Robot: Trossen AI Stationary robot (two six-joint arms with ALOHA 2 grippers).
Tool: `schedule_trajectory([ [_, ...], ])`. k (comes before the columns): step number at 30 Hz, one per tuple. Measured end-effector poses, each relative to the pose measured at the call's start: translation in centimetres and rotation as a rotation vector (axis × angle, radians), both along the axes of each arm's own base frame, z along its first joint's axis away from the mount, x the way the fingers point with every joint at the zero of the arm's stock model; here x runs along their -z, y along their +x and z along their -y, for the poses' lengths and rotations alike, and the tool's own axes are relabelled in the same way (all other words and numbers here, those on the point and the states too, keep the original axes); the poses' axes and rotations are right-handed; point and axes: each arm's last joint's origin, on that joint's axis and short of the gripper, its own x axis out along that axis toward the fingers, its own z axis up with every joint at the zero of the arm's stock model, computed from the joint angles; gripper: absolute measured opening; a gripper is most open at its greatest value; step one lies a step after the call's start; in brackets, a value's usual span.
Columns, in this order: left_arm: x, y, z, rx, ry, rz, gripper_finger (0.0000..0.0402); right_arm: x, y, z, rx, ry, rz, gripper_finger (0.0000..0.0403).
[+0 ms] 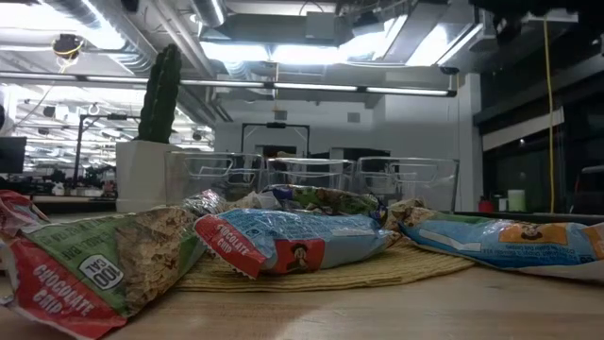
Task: Pick and place Granola Bars by type
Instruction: Put the red granola bar into the left transparent bin
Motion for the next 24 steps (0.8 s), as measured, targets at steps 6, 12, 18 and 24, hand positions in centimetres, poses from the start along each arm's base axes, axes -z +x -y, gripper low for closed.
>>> schedule_trajectory([
  [6,-3.9,3.2,0.5,0.134,-0.018,-0.196,0.0006,-3.3,1.7,0.2,-0.006,-0.056,-0.010,0.0023],
  [12,-4.7,5.0,2.0,0.287,-0.054,-0.330,0.0006,-3.9,2.9,0.4,-0.012,-0.104,-0.038,0.0023],
  [18,-2.6,6.2,4.5,0.395,-0.113,-0.505,0.0006,-3.5,3.8,0.5,-0.017,-0.122,-0.074,0.0023],
  [24,2.0,7.7,7.1,0.487,-0.209,-0.748,0.0006,-3.3,4.2,0.6,-0.022,-0.148,-0.094,0.0023],
])
